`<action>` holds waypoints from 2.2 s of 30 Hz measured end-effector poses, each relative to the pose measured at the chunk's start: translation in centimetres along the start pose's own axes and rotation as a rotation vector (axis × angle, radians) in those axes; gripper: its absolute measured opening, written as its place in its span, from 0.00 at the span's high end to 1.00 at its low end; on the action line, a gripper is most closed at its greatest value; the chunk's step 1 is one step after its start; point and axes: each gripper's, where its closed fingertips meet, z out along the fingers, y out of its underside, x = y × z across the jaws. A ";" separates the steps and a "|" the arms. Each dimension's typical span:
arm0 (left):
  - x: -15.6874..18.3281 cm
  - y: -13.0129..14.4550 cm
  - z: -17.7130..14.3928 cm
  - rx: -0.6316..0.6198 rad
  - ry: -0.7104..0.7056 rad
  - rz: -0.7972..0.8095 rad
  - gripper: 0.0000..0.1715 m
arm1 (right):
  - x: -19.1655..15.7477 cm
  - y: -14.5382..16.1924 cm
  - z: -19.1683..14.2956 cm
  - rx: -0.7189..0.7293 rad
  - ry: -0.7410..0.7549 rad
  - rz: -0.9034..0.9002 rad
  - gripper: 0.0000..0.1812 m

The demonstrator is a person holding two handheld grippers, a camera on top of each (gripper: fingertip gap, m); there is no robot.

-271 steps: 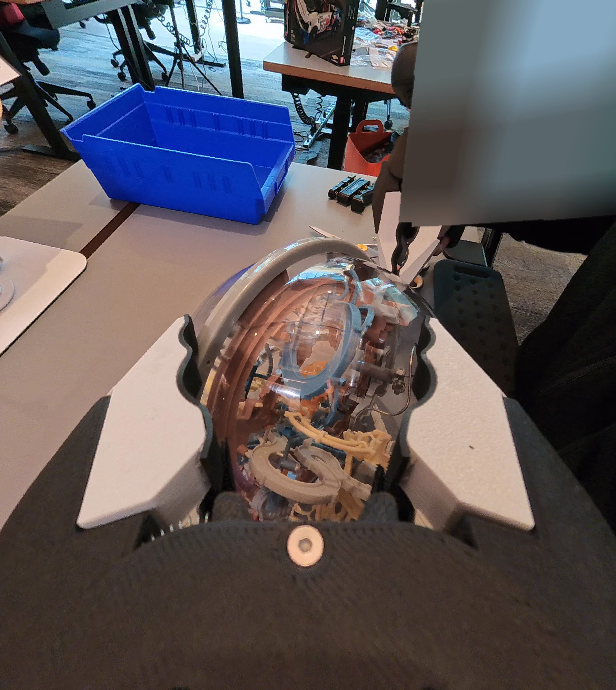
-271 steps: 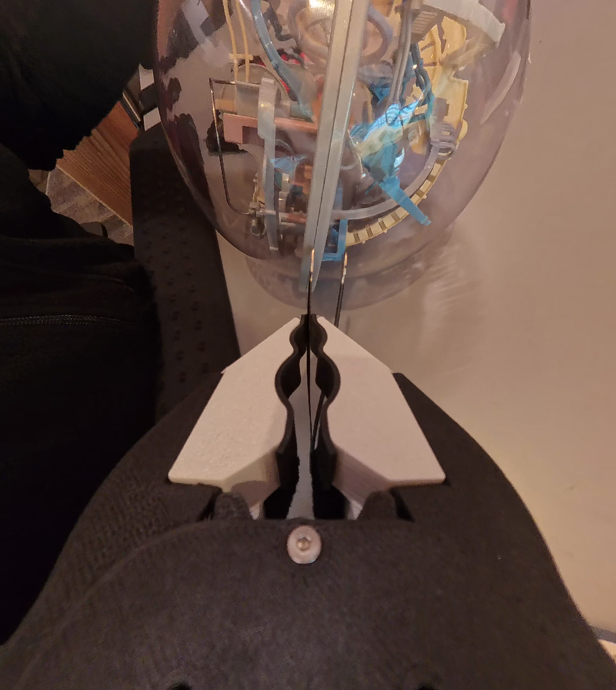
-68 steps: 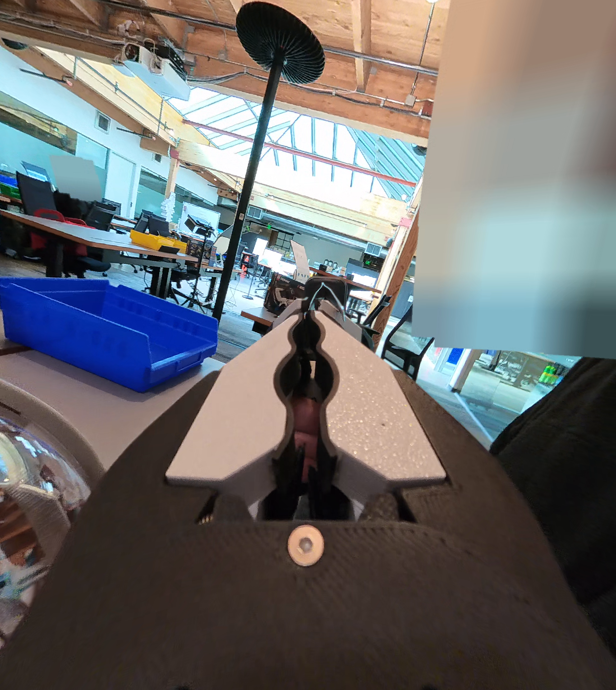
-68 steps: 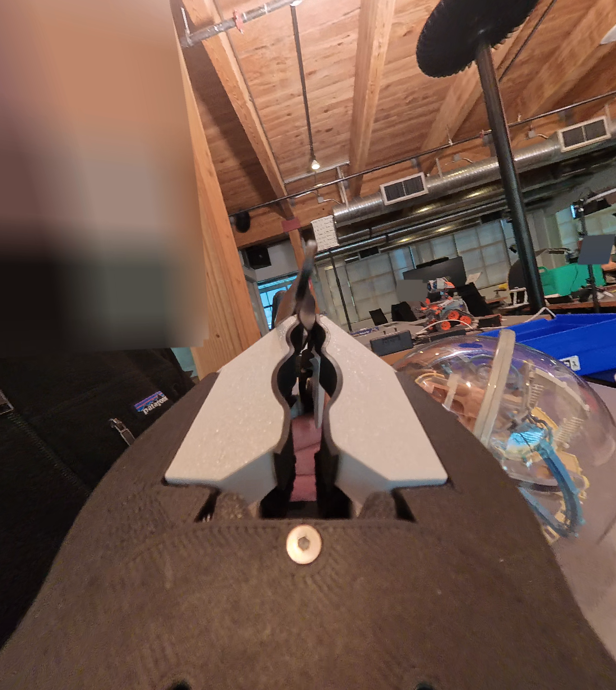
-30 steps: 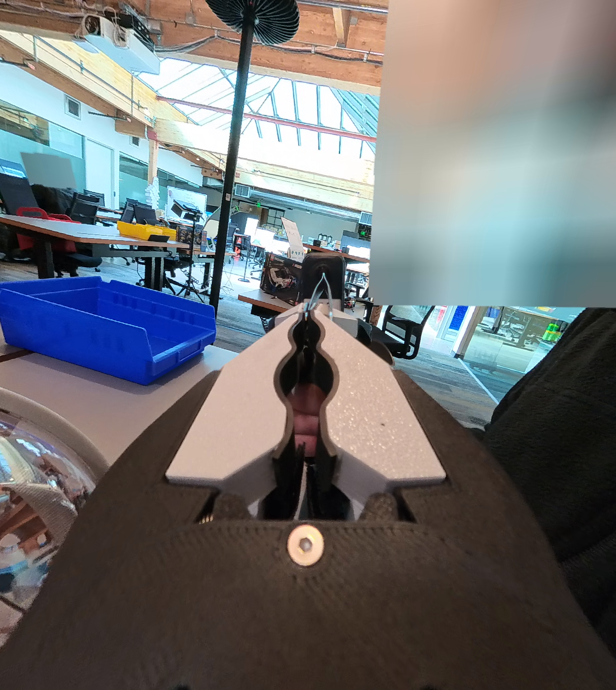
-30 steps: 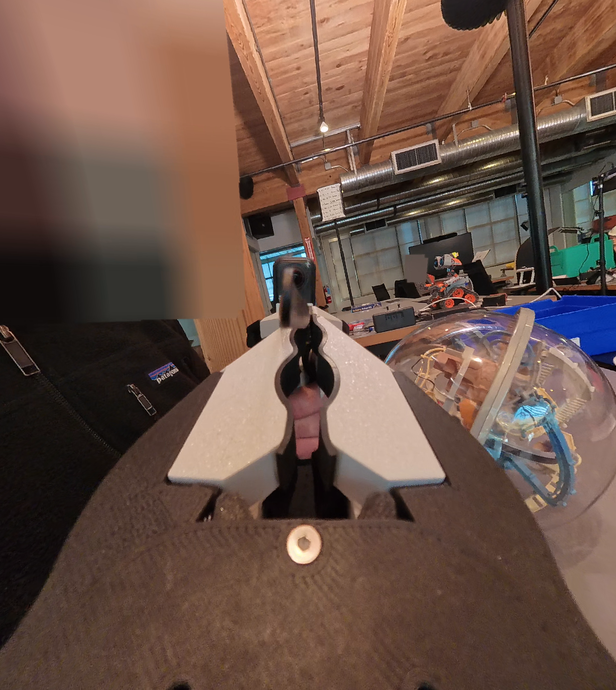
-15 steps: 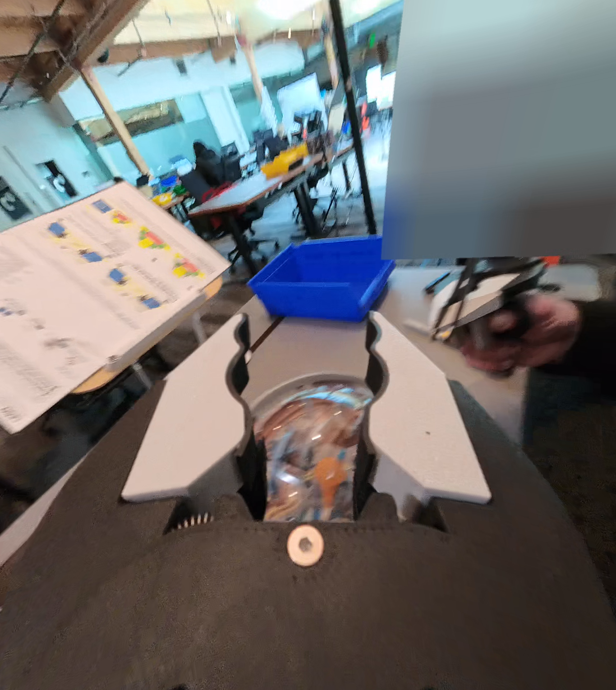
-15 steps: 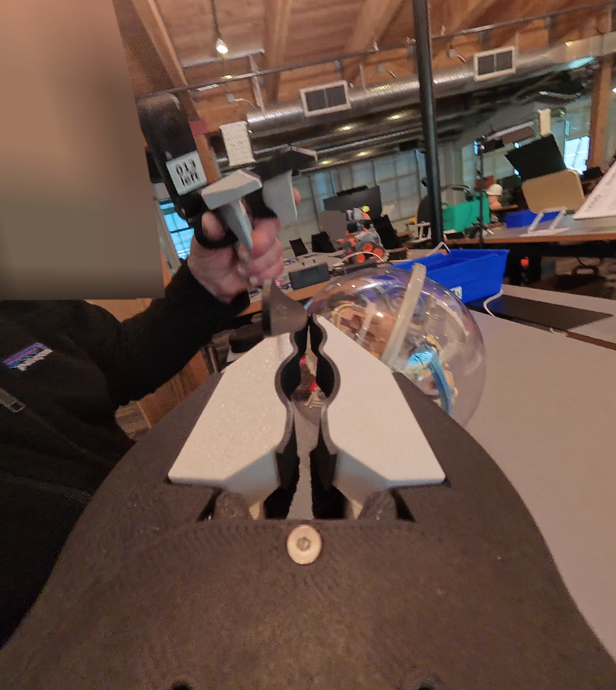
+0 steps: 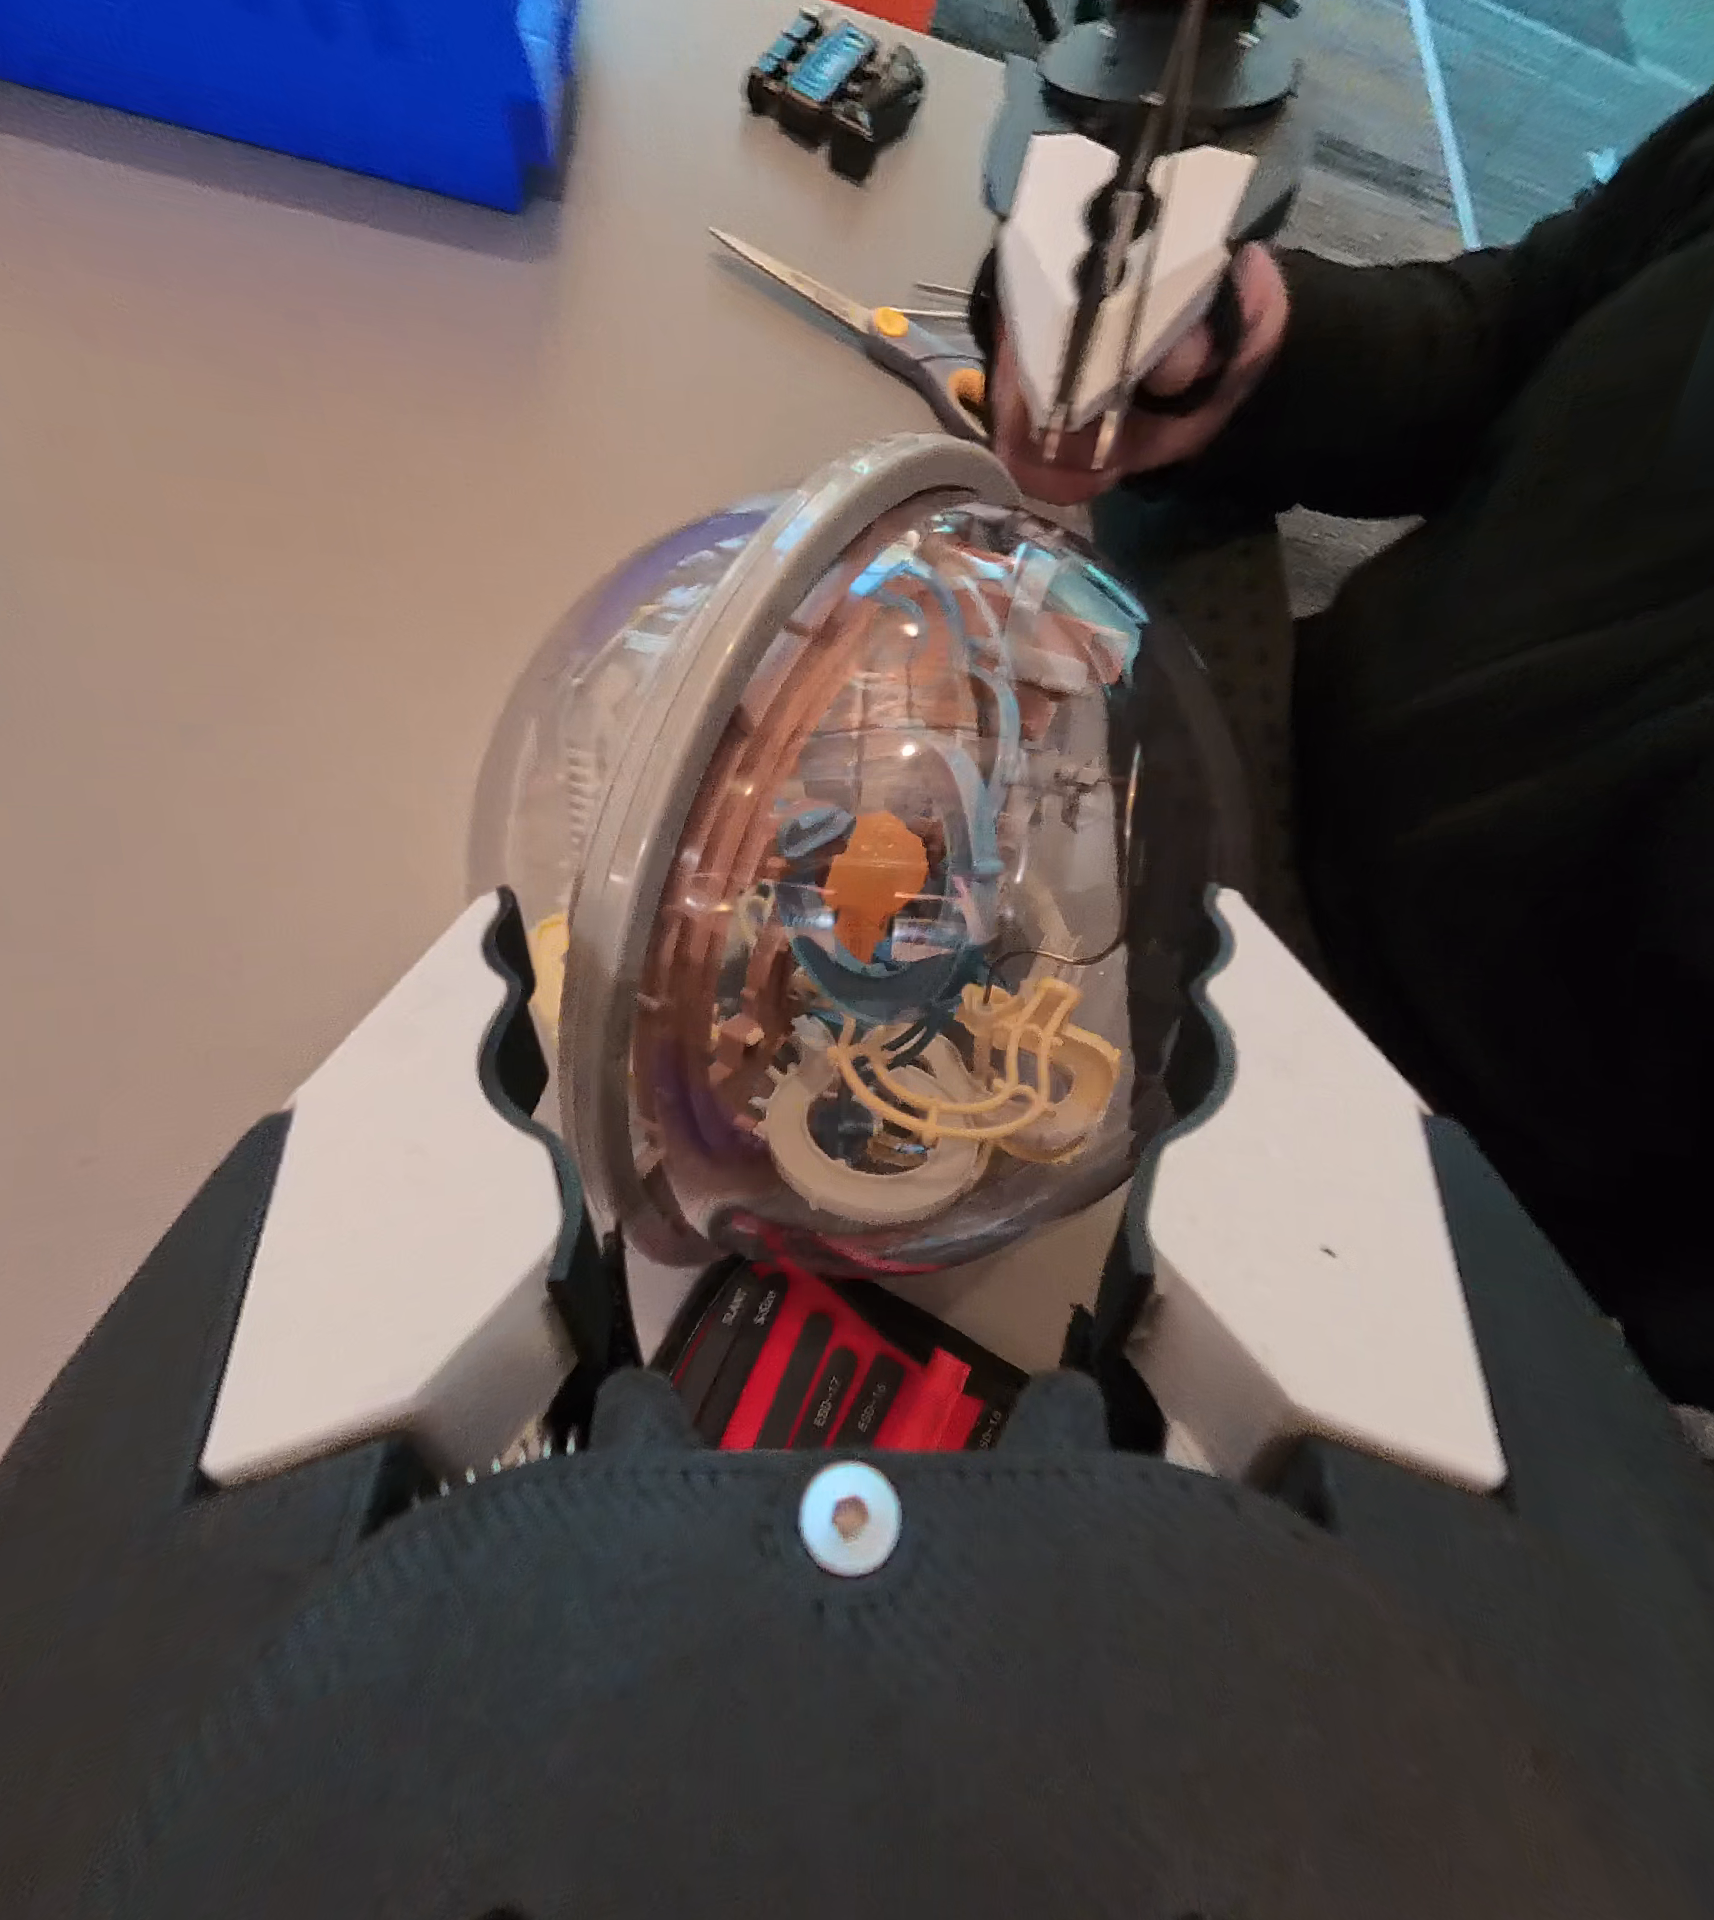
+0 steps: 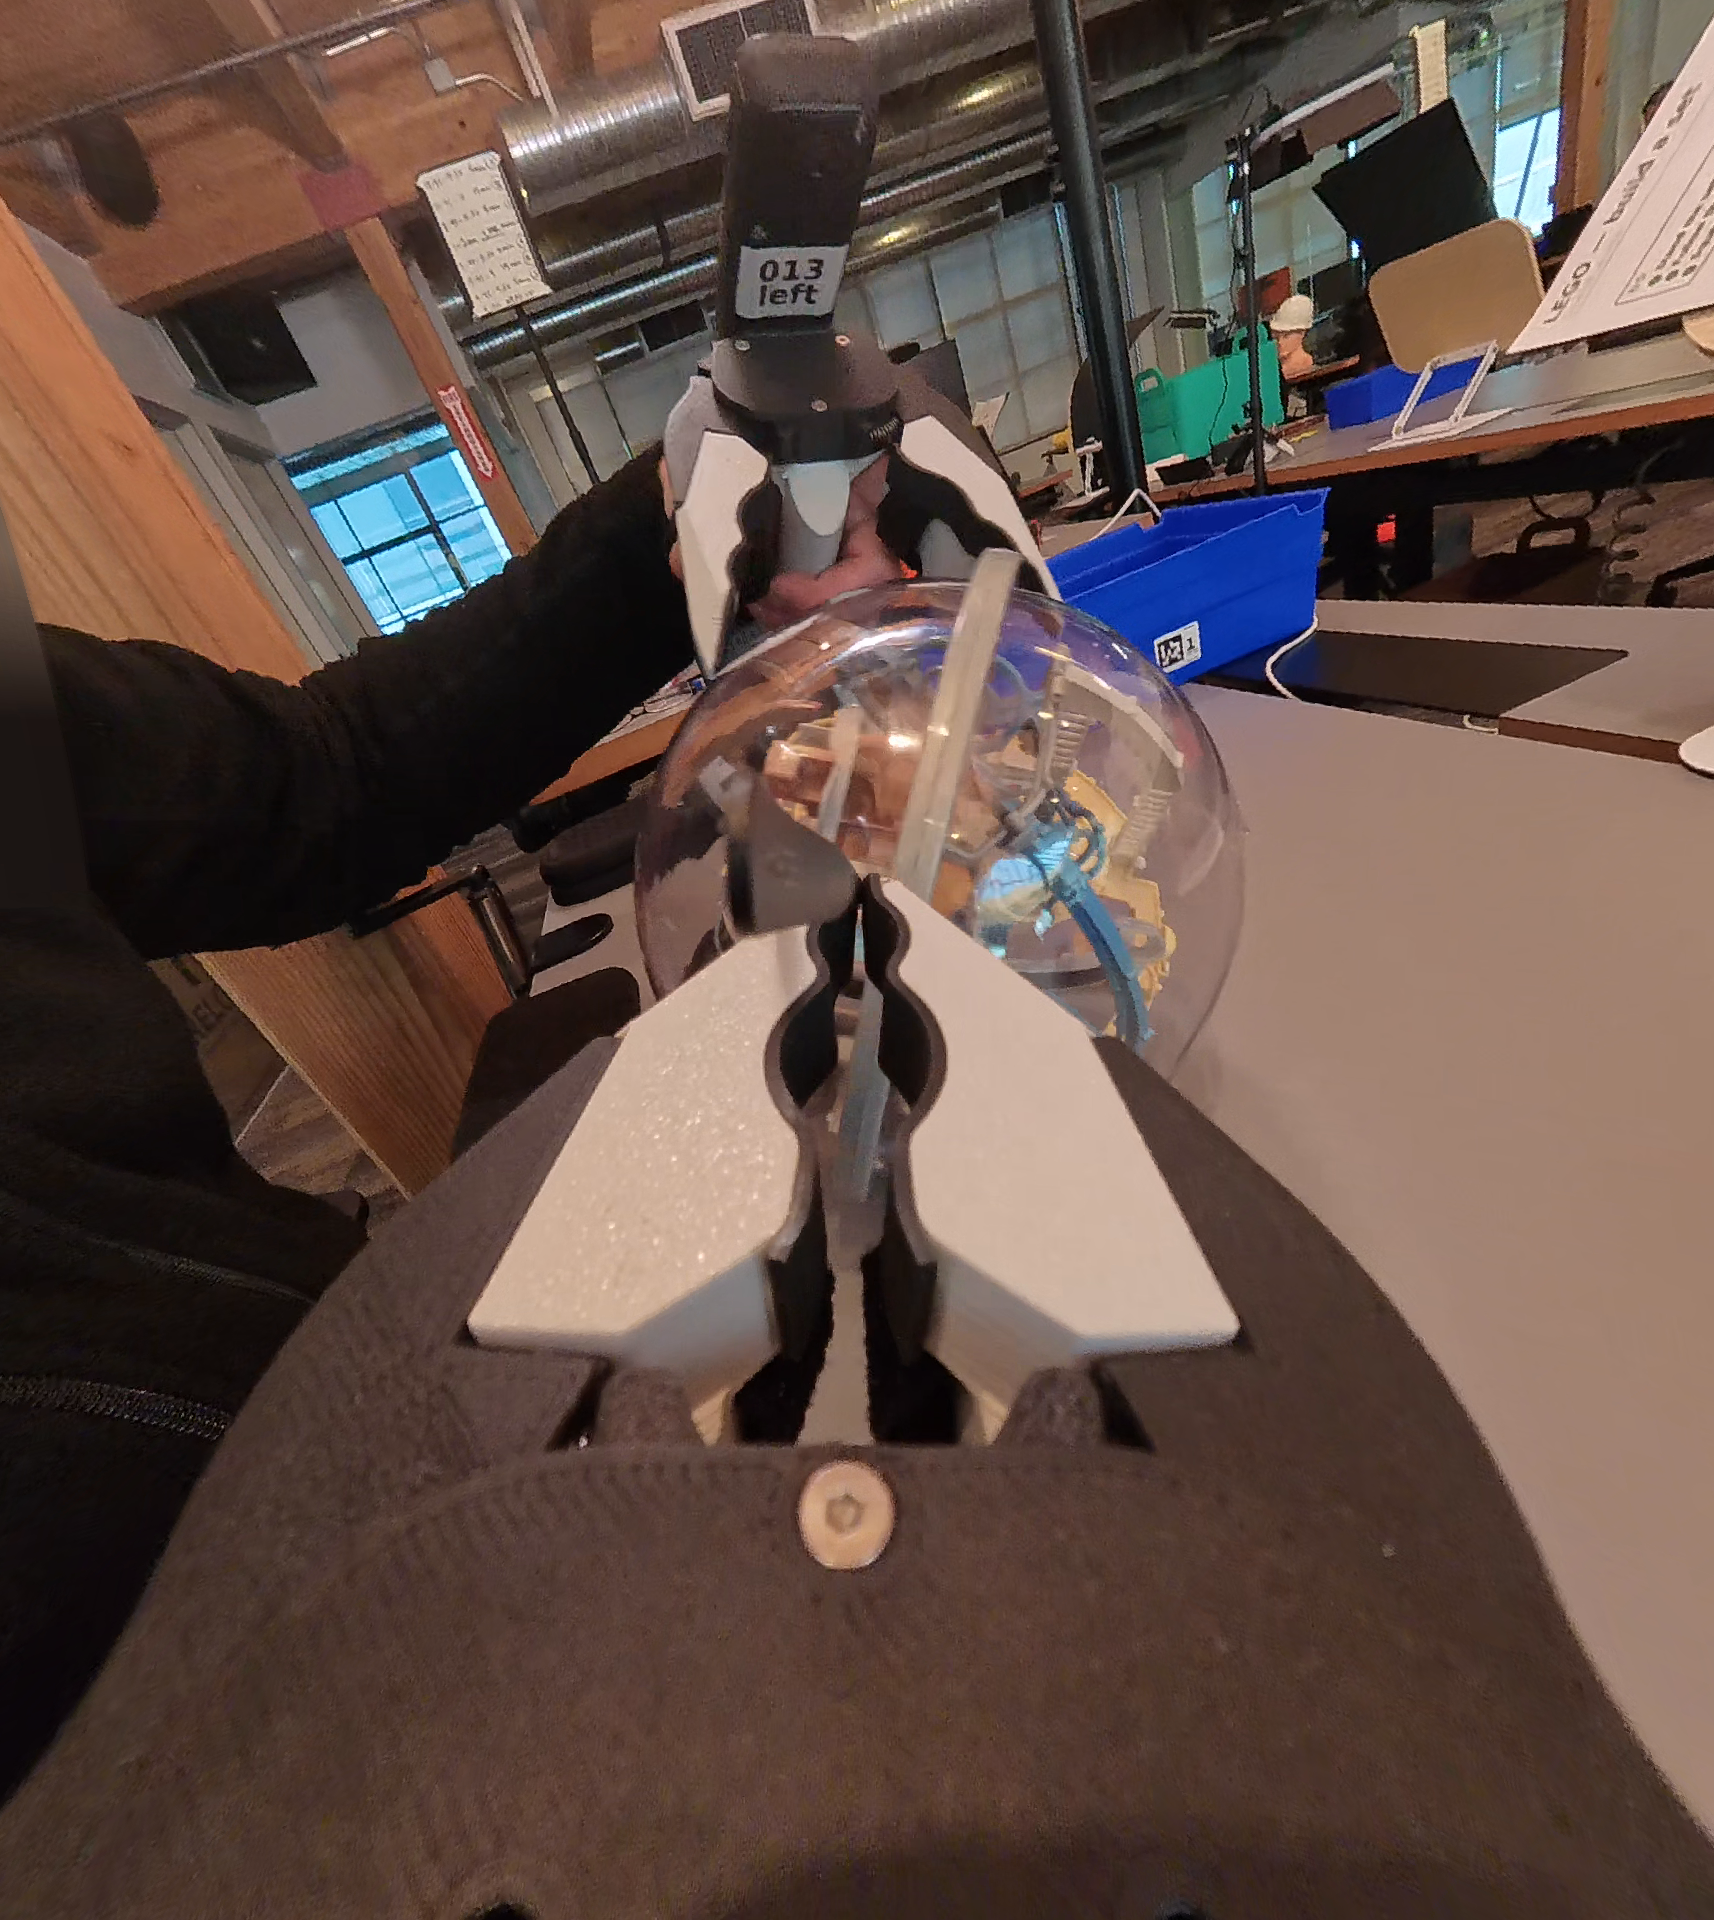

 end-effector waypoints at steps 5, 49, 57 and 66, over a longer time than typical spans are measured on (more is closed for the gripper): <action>1.5 -0.7 1.3 0.058 -0.002 0.034 0.28 | -0.1 0.7 -0.1 -0.026 0.001 -0.008 1.00; 8.7 -1.5 4.6 0.276 -0.215 0.059 0.25 | -3.5 1.7 -4.2 -0.037 0.044 0.021 1.00; 8.9 -1.5 4.7 0.303 -0.227 0.065 0.25 | -3.6 1.7 -4.0 -0.087 0.016 0.058 1.00; 9.6 -2.4 5.5 0.298 -0.243 0.119 0.23 | -3.9 2.1 -3.2 -0.188 -0.082 0.103 1.00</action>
